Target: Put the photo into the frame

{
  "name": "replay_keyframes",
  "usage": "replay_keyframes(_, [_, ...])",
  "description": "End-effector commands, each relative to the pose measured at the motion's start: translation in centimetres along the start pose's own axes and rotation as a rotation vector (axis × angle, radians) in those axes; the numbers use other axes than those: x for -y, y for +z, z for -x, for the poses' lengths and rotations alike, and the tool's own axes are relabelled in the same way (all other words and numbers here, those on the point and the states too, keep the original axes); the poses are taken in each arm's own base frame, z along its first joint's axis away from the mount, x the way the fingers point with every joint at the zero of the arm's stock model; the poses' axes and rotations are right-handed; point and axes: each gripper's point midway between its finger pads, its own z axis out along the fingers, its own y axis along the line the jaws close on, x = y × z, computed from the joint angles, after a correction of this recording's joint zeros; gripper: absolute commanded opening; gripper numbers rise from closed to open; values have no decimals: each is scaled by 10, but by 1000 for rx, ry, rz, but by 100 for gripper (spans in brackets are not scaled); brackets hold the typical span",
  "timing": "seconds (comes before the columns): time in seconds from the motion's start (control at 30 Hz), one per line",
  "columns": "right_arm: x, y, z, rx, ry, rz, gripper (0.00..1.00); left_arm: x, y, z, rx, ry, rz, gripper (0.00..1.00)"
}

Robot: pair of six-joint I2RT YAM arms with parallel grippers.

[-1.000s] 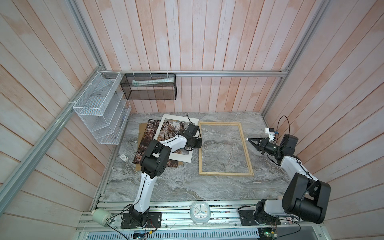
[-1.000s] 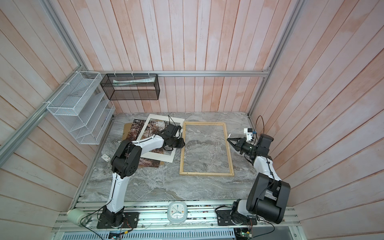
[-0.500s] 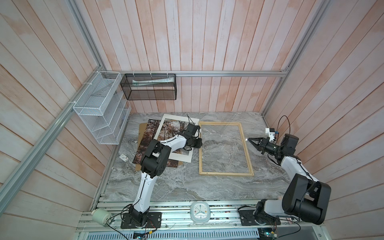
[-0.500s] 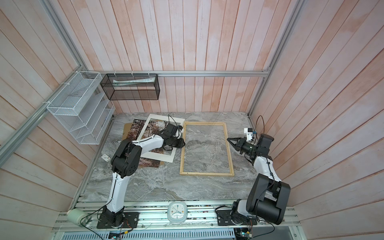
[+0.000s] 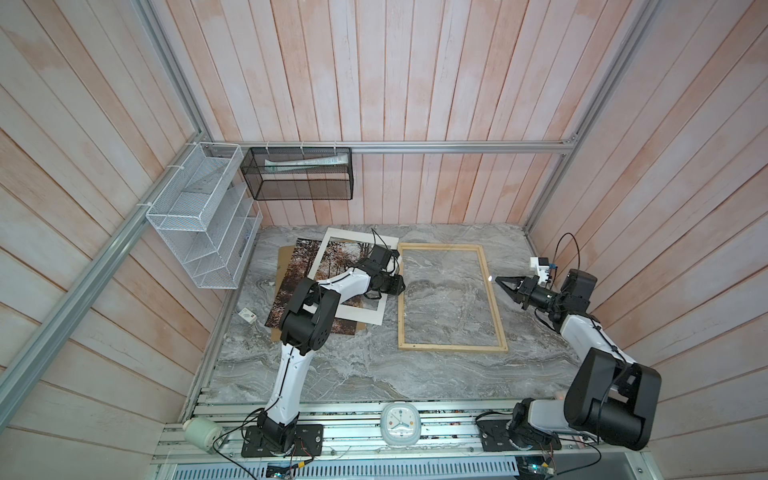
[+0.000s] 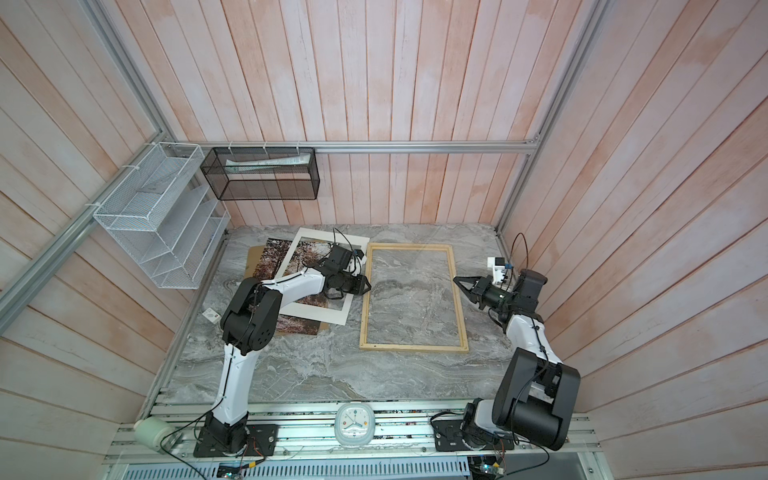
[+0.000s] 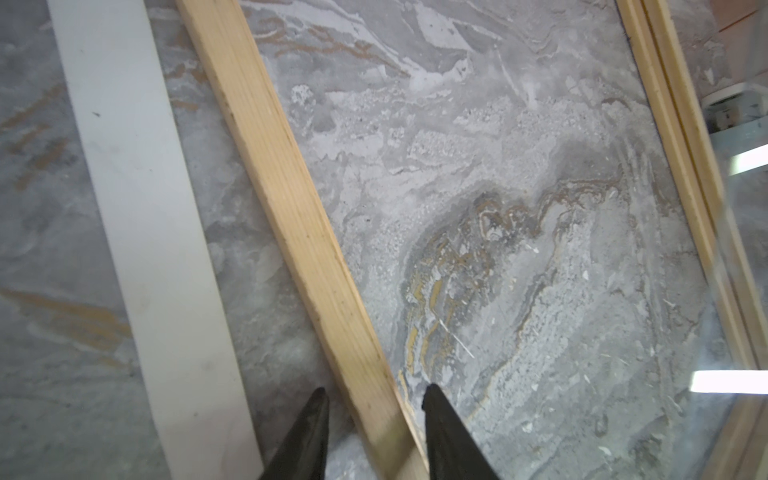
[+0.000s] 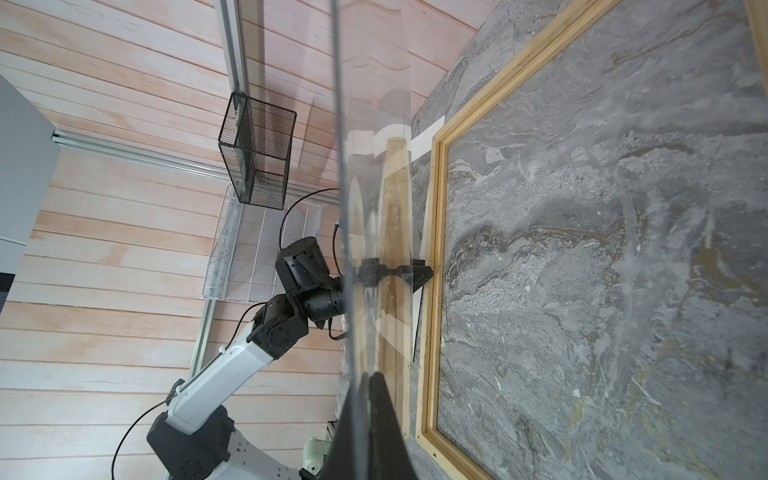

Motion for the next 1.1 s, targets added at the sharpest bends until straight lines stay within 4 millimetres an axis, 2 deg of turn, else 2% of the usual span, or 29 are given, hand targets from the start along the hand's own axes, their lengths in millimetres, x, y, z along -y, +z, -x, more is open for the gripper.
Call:
replay_keyframes(0.0, [-5,0,-4,-23,-30,44,0,12,-24,26,69,16,-32,42])
replay_keyframes(0.2, [-2,3,-7,-36,-28,48,0,6,-32,32,83,1,-25,44])
replay_keyframes(0.63, [3,21,-20,-105,-48,62,0,0,-45,28,98,-27,-18,46])
replay_keyframes(0.93, [16,31,-24,-142,-42,63,0,1,-46,23,92,-46,-32,46])
replay_keyframes(1.07, [21,37,-20,-158,-52,71,0,3,-44,20,92,-69,-51,47])
